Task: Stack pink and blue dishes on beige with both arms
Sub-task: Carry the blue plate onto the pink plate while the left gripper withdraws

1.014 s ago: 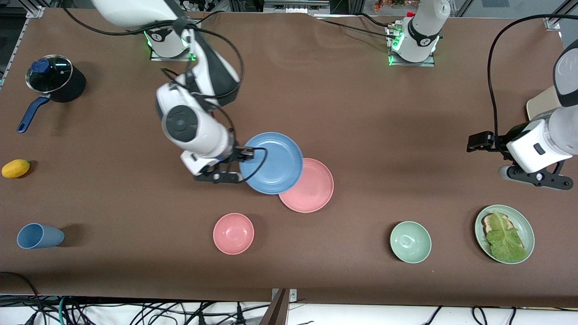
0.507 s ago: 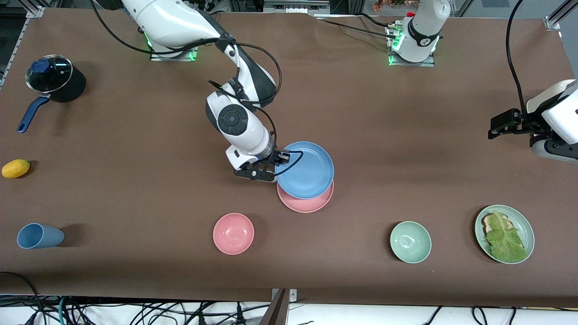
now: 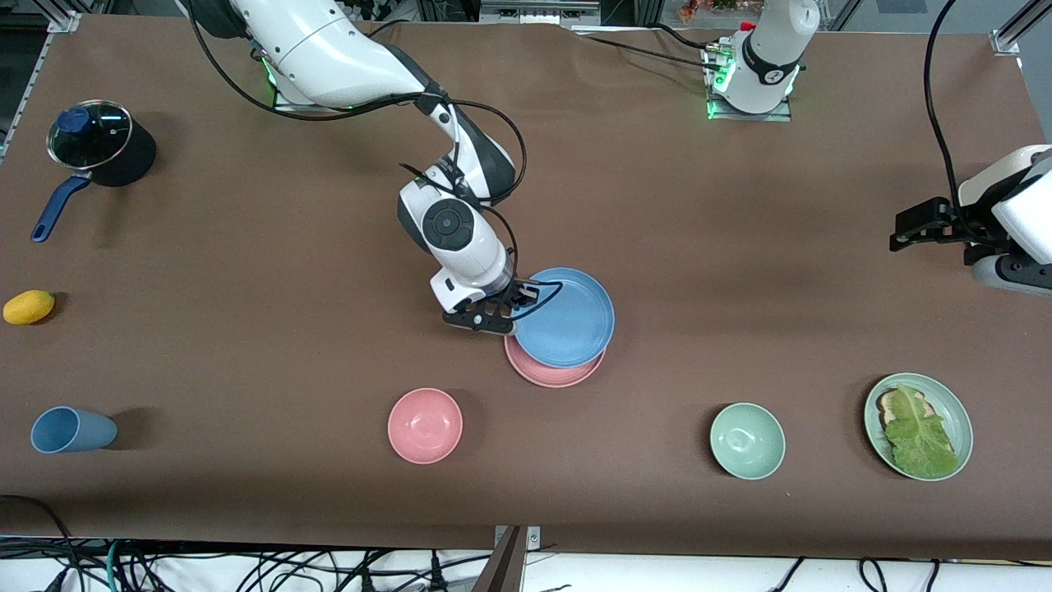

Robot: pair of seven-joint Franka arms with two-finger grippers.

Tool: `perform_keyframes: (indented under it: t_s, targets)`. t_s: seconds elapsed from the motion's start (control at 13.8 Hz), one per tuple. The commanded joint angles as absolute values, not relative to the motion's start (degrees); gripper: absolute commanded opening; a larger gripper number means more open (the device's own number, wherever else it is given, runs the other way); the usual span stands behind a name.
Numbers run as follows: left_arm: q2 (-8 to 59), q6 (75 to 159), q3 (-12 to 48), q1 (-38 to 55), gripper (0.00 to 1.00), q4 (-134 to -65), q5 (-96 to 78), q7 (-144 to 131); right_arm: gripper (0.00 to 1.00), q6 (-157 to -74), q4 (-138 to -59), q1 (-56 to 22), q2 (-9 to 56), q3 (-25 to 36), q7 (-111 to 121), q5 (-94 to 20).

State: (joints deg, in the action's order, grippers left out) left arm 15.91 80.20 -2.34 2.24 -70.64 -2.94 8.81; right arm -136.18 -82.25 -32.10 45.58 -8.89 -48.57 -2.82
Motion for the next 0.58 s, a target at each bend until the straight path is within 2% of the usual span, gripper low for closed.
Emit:
perform_keyframes:
  t_s: [0.0, 0.51]
  targets:
    - [13.5, 78.7, -2.0, 2.0, 1.0, -70.8, -4.1, 4.2, 0.0, -137.3, -79.1, -32.5, 47.7, -7.0, -49.0, -1.0]
    - [8.6, 78.1, -1.8, 2.2, 1.0, -74.9, -4.3, 0.5, 0.0, -137.4, -75.8, -32.0, 50.1, -6.6, -49.0, 1.1]
